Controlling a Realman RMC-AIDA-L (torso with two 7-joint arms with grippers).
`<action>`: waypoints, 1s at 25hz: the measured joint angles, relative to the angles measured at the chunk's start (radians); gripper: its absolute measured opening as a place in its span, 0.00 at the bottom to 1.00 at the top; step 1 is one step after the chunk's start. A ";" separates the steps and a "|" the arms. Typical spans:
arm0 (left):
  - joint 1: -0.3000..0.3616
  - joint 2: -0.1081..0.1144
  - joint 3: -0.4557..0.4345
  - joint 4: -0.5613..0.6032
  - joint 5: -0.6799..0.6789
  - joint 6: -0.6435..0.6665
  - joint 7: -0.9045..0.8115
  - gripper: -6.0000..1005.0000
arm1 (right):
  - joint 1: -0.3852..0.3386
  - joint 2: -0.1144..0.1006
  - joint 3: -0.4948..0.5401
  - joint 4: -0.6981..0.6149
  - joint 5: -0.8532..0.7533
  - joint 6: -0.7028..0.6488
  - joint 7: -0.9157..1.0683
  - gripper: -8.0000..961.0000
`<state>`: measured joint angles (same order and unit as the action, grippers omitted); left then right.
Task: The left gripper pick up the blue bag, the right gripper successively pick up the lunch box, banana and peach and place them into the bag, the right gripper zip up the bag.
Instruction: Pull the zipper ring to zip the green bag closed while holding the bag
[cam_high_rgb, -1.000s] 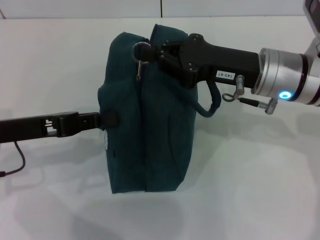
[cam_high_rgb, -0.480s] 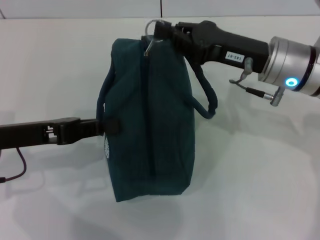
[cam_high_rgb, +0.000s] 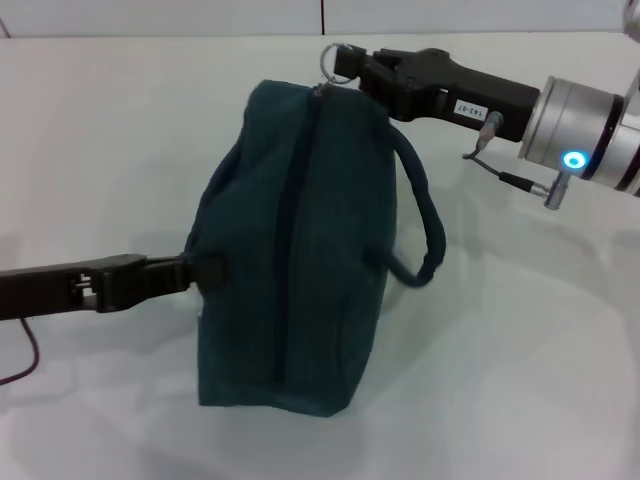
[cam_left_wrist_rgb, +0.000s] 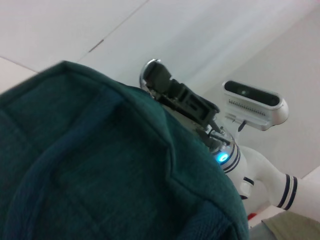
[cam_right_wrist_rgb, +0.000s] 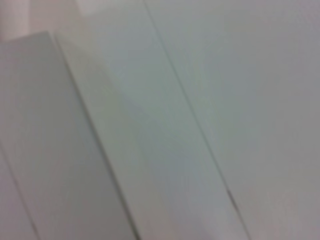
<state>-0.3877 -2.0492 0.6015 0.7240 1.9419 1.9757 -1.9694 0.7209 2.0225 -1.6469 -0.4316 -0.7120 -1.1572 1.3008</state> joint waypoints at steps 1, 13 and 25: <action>0.005 0.006 -0.003 -0.006 -0.003 0.000 -0.001 0.06 | -0.001 0.000 0.003 0.005 0.001 0.008 0.000 0.06; 0.027 0.022 -0.055 -0.025 -0.006 -0.008 -0.001 0.09 | -0.107 0.004 0.014 -0.088 0.001 0.009 -0.026 0.06; -0.010 0.055 -0.137 -0.023 -0.102 -0.020 -0.048 0.42 | -0.134 0.002 0.016 -0.083 0.000 -0.039 -0.038 0.07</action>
<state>-0.3973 -1.9939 0.4650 0.7010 1.8400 1.9561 -2.0175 0.5868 2.0245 -1.6311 -0.5147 -0.7123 -1.1964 1.2624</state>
